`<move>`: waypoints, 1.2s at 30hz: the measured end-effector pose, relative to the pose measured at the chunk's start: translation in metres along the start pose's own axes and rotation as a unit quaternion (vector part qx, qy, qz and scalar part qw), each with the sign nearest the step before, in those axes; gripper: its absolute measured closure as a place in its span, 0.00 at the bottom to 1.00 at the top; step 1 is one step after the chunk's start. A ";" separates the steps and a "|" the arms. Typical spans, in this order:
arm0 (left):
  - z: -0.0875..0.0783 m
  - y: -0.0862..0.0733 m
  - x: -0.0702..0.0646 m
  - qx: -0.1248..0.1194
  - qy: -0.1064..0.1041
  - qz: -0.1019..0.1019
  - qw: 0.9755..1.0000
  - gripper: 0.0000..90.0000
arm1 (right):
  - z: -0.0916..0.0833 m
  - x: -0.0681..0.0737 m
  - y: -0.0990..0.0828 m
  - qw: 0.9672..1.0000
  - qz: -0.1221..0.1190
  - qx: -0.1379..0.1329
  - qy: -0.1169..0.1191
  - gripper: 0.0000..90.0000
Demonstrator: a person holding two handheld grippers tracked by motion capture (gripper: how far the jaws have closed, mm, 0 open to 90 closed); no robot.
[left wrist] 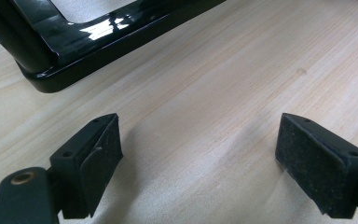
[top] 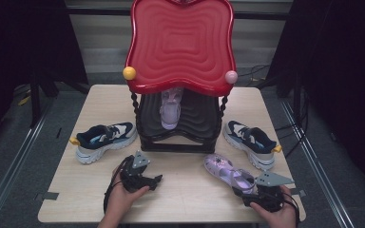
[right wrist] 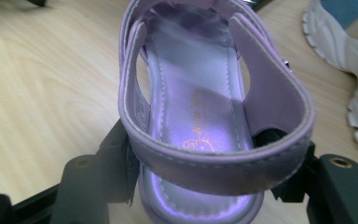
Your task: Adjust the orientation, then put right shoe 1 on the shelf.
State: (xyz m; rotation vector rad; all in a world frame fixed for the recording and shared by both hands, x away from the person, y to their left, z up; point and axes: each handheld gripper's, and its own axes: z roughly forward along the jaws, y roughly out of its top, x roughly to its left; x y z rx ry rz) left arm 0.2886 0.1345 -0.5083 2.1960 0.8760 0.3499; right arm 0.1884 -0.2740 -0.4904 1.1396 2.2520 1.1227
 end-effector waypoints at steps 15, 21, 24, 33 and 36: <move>0.000 0.000 0.000 0.002 0.000 0.003 1.000 0.15 | -0.015 0.024 0.035 0.999 -0.018 -0.027 0.002 0.41; 0.000 0.000 0.000 0.003 0.000 0.003 1.000 0.15 | -0.015 0.024 0.044 0.999 -0.011 -0.034 -0.002 0.41; 0.000 0.000 0.000 0.002 0.000 0.003 1.000 0.15 | -0.014 0.024 0.049 0.999 -0.008 -0.037 -0.002 0.41; 0.000 0.000 0.000 0.002 0.000 0.003 1.000 0.15 | -0.011 0.031 0.066 0.998 -0.001 -0.060 -0.016 0.41; 0.000 0.000 0.000 0.002 -0.001 0.003 1.000 0.15 | -0.009 0.031 0.072 0.998 0.004 -0.062 -0.029 0.41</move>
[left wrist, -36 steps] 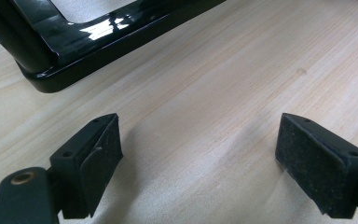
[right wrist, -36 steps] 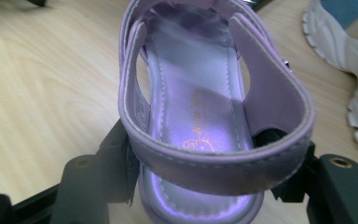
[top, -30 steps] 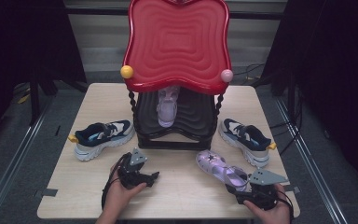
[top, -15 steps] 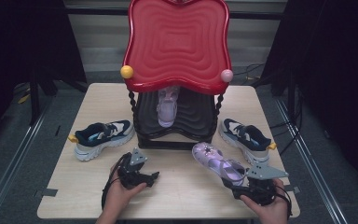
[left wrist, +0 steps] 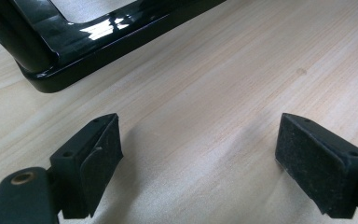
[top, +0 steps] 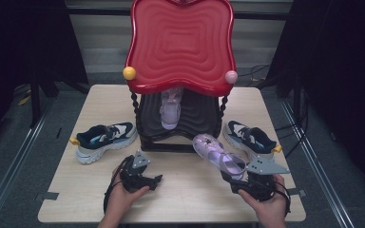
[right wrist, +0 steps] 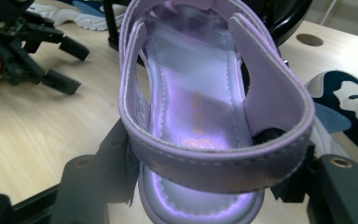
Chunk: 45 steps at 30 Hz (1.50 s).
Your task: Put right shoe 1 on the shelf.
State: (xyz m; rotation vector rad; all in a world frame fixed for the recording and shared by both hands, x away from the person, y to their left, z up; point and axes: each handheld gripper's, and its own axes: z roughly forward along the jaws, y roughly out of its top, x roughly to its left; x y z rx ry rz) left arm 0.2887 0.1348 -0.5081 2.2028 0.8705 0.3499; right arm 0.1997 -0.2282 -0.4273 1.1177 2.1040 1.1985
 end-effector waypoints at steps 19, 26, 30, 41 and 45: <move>0.000 0.000 0.000 0.000 0.000 0.000 1.000 0.16 | 0.027 0.015 0.021 0.998 0.034 -0.042 -0.040 0.41; 0.000 0.000 0.000 0.001 0.000 0.000 1.000 0.16 | 0.039 0.028 0.030 0.995 0.041 -0.049 -0.076 0.41; 0.000 0.000 0.000 0.002 0.002 0.000 1.000 0.16 | 0.047 0.034 0.033 0.992 0.053 -0.055 -0.098 0.41; 0.000 0.000 0.000 0.001 0.001 0.000 1.000 0.16 | 0.066 0.041 0.043 0.983 0.092 -0.067 -0.144 0.41; 0.000 0.000 0.000 0.001 0.001 0.000 1.000 0.16 | 0.071 0.042 0.047 0.979 0.095 -0.076 -0.165 0.41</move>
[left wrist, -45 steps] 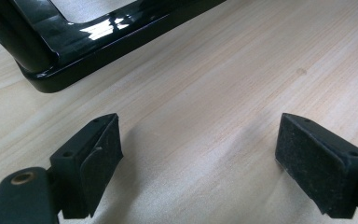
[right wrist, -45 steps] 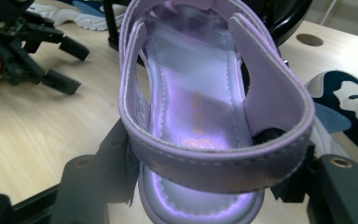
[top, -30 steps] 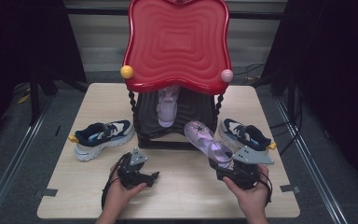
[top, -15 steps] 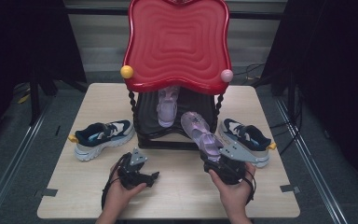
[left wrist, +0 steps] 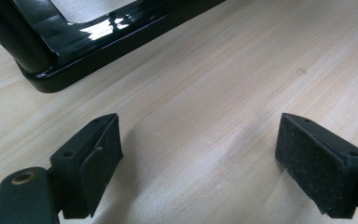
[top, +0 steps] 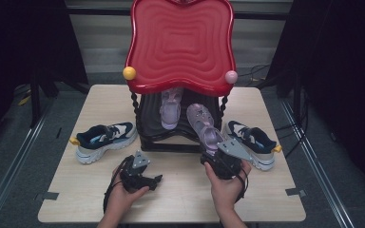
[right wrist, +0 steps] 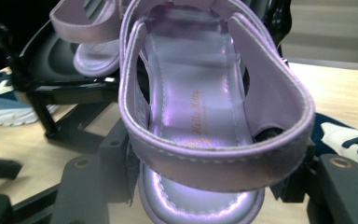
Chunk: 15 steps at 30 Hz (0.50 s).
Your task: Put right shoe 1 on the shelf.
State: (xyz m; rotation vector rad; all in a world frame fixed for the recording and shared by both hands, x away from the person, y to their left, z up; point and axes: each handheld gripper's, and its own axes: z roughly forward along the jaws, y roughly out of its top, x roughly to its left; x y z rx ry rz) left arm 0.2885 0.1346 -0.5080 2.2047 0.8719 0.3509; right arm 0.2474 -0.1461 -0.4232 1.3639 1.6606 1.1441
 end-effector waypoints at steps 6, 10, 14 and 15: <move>0.000 0.000 0.000 0.000 -0.001 0.001 1.000 0.16 | 0.012 0.010 0.008 1.000 0.008 -0.005 -0.013 0.41; 0.000 0.000 0.000 0.000 -0.003 -0.001 1.000 0.16 | 0.020 0.014 0.013 0.999 0.021 -0.015 -0.027 0.41; 0.000 0.000 0.000 -0.001 -0.002 0.003 1.000 0.16 | 0.033 0.019 0.018 0.999 0.028 -0.024 -0.038 0.41; 0.000 0.000 0.000 -0.001 -0.003 0.004 1.000 0.16 | 0.036 0.019 0.019 0.998 0.030 -0.026 -0.042 0.41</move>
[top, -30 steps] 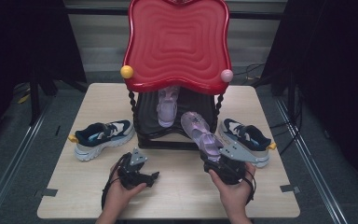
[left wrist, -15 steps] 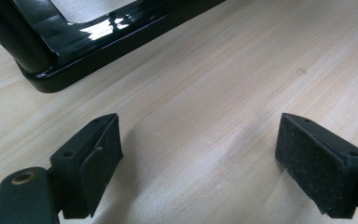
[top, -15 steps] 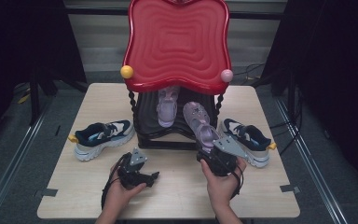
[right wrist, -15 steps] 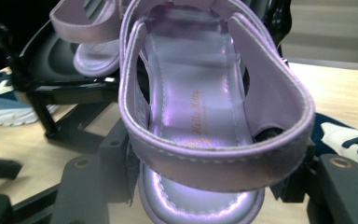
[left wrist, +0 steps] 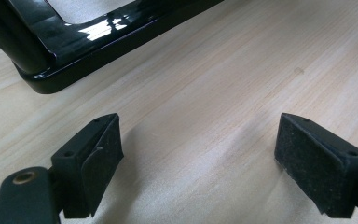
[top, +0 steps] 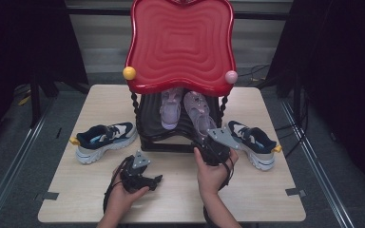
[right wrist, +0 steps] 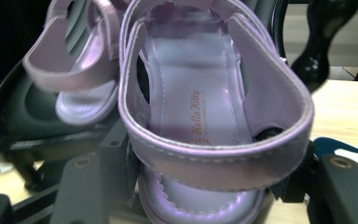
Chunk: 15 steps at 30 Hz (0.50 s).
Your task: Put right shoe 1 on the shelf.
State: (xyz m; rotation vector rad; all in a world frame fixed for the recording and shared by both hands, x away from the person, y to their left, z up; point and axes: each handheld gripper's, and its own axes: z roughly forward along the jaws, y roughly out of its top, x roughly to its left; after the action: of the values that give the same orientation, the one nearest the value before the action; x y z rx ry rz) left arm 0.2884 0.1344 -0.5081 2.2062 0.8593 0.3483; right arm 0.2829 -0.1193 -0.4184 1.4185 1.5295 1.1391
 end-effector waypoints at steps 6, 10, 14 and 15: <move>0.000 0.000 0.000 -0.001 -0.002 0.003 1.000 0.16 | 0.014 0.005 0.003 1.000 0.021 -0.016 -0.015 0.41; 0.000 0.000 0.000 -0.001 -0.003 0.004 1.000 0.16 | 0.020 0.010 0.005 0.999 0.020 -0.021 -0.023 0.41; 0.000 0.000 0.000 -0.001 -0.004 0.004 1.000 0.16 | 0.029 0.015 0.006 0.999 0.019 -0.019 -0.031 0.41; 0.000 0.000 0.000 -0.001 -0.004 0.004 1.000 0.16 | 0.029 0.015 0.006 0.999 0.019 -0.019 -0.031 0.41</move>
State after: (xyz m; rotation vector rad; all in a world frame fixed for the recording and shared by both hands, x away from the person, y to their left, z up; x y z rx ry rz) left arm 0.2883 0.1342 -0.5080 2.2087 0.8451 0.3447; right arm 0.3101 -0.1012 -0.4214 1.4498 1.4360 1.1309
